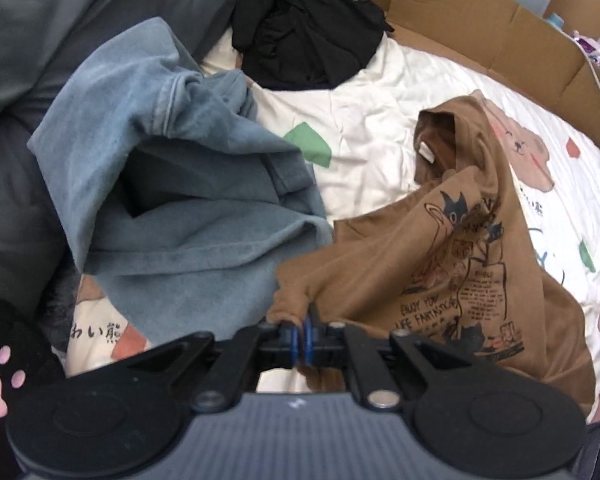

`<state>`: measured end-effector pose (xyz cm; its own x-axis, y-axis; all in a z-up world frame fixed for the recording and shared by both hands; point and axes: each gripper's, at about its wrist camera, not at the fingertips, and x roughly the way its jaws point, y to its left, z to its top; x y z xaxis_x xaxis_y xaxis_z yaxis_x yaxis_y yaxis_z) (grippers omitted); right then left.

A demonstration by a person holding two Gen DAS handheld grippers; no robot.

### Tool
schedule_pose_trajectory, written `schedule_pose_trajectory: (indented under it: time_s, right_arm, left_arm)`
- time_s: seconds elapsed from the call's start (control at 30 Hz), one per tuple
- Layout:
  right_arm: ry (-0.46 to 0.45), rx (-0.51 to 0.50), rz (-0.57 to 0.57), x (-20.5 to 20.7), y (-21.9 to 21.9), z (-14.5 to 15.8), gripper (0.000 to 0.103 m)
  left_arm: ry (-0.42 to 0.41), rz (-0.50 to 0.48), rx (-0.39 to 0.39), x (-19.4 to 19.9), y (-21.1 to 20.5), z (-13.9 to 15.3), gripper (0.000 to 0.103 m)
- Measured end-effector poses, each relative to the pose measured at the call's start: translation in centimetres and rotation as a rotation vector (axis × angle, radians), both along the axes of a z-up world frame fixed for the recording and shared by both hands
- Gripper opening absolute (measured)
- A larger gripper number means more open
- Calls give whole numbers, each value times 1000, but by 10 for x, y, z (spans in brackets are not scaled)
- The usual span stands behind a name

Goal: Fold clothes

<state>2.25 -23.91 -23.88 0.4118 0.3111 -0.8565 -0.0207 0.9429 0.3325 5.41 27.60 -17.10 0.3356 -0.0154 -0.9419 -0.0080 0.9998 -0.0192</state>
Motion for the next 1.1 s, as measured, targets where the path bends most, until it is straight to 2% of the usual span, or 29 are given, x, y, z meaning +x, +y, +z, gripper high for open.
schedule_pose_trajectory:
  time_s: [0.07, 0.13, 0.17, 0.33, 0.43, 0.53, 0.7, 0.77, 0.93, 1.1]
  right_arm:
    - [28, 4, 20, 9, 3, -16, 39]
    - [34, 11, 56, 14, 7, -27, 52]
    - [39, 3, 73, 17, 10, -32, 54]
    - [81, -32, 120, 30, 16, -58, 54]
    - [119, 16, 100, 34, 15, -75, 54]
    - [149, 19, 117, 34, 17, -89, 54]
    - [123, 107, 102, 35, 9, -89, 54]
    - [100, 120, 111, 39, 8, -84, 54]
    - [26, 127, 156, 52, 7, -70, 53]
    - [46, 102, 224, 63, 16, -79, 43]
  left_arm:
    - [-3, -7, 6, -2, -1, 4, 8]
    - [-10, -15, 17, -6, 0, 8, 11]
    - [-8, -17, 22, -7, 1, 8, 12]
    - [7, 0, 43, -14, 9, 12, 17]
    - [14, 17, 44, -18, 14, 17, 22]
    - [7, 26, 50, -21, 17, 25, 24]
    - [-10, 19, 65, -23, 14, 36, 33]
    - [-8, 20, 69, -24, 14, 38, 33]
    - [-9, 17, 77, -25, 12, 38, 33]
    - [12, 36, 56, -25, 14, 29, 33]
